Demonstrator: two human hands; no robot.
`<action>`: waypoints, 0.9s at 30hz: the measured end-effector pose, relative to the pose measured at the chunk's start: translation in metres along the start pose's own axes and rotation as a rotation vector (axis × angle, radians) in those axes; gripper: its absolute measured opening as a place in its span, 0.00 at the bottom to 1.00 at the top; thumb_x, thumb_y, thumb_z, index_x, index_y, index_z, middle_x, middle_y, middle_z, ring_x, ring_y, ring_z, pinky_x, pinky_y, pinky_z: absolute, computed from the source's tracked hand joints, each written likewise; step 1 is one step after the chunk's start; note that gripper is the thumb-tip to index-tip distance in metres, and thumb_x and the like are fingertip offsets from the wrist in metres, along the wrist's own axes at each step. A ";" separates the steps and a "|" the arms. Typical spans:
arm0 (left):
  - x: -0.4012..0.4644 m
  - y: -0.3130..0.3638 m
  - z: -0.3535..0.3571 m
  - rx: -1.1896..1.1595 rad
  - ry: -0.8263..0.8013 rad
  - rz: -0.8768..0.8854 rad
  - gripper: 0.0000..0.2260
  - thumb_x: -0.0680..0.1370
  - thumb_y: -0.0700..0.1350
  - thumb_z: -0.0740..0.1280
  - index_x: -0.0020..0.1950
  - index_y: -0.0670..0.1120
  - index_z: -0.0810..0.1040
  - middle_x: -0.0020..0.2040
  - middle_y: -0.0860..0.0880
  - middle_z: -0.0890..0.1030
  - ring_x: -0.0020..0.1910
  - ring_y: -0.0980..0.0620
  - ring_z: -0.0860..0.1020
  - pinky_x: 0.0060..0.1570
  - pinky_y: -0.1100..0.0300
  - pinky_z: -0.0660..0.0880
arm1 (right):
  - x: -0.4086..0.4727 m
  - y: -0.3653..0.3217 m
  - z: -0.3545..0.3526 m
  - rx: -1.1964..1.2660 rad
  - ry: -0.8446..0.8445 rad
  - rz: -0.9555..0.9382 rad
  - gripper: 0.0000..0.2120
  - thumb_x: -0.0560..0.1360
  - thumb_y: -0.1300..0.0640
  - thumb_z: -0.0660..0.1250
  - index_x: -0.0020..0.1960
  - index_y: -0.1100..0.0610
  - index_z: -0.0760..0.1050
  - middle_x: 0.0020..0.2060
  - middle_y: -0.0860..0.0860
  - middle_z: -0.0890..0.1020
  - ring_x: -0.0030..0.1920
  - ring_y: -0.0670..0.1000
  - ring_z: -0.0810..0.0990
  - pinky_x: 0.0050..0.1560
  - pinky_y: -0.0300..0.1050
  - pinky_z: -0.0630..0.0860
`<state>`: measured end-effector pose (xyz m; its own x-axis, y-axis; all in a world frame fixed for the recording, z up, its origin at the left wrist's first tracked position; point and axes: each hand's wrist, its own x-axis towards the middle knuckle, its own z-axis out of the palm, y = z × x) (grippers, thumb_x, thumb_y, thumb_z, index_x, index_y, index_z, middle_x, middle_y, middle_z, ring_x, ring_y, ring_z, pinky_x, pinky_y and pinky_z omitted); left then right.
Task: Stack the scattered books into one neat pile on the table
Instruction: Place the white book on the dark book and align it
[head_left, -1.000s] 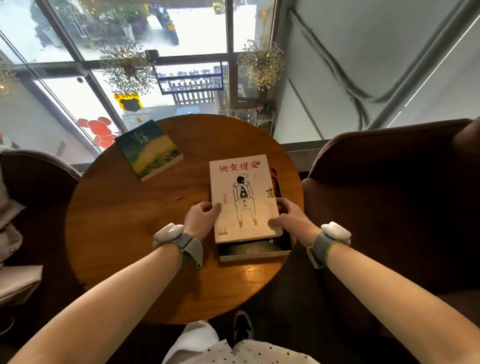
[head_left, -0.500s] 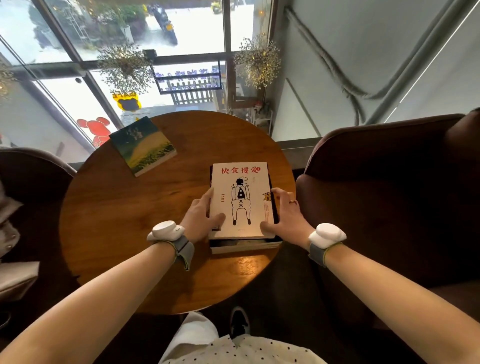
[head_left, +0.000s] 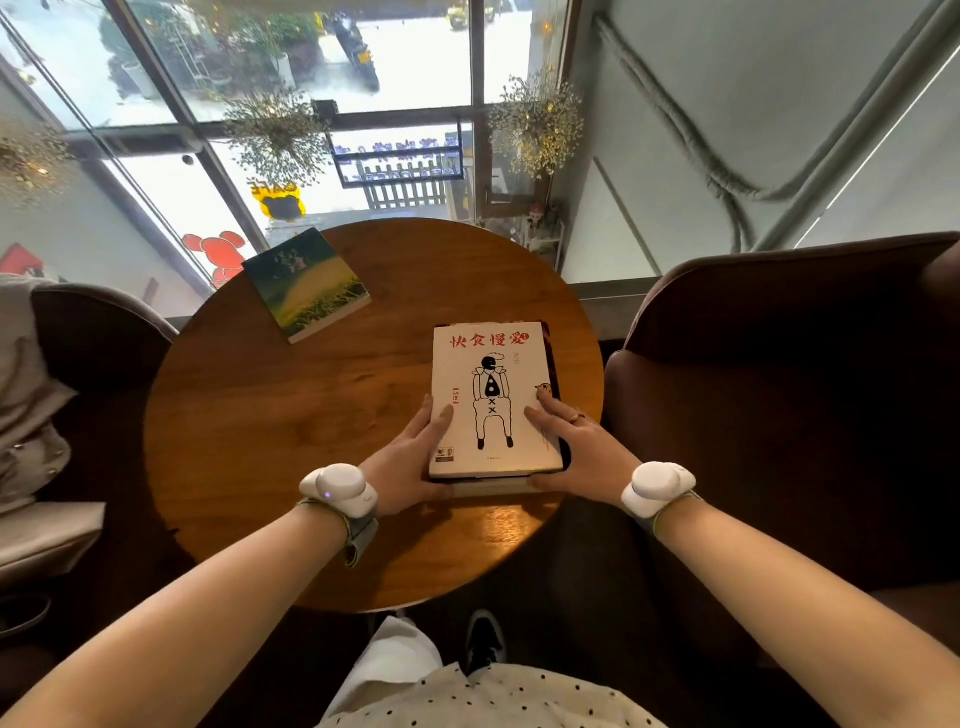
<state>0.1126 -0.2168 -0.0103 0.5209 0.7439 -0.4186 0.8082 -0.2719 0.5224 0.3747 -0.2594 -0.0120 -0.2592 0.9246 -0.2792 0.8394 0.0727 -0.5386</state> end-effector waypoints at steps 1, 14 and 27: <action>-0.002 0.000 0.001 0.014 0.016 0.004 0.46 0.74 0.47 0.71 0.76 0.56 0.37 0.78 0.50 0.36 0.77 0.48 0.56 0.69 0.56 0.66 | -0.001 -0.001 0.001 0.009 -0.002 0.001 0.43 0.70 0.48 0.72 0.77 0.49 0.52 0.78 0.49 0.50 0.78 0.53 0.50 0.76 0.53 0.56; -0.004 -0.002 0.007 -0.048 0.069 0.007 0.43 0.74 0.43 0.71 0.77 0.55 0.43 0.79 0.47 0.47 0.75 0.46 0.61 0.69 0.53 0.65 | -0.002 -0.006 -0.005 -0.109 -0.082 -0.024 0.42 0.73 0.51 0.70 0.78 0.54 0.49 0.79 0.53 0.47 0.78 0.55 0.49 0.77 0.52 0.54; -0.003 -0.001 0.011 -0.094 0.100 -0.005 0.41 0.73 0.41 0.71 0.77 0.53 0.49 0.79 0.48 0.52 0.72 0.47 0.66 0.64 0.54 0.72 | -0.003 0.003 0.002 -0.072 -0.028 -0.018 0.40 0.72 0.49 0.71 0.77 0.49 0.53 0.78 0.49 0.51 0.77 0.54 0.53 0.76 0.52 0.58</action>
<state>0.1131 -0.2248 -0.0179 0.4834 0.8033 -0.3479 0.7791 -0.2135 0.5895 0.3771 -0.2626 -0.0139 -0.2872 0.9121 -0.2927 0.8666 0.1172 -0.4851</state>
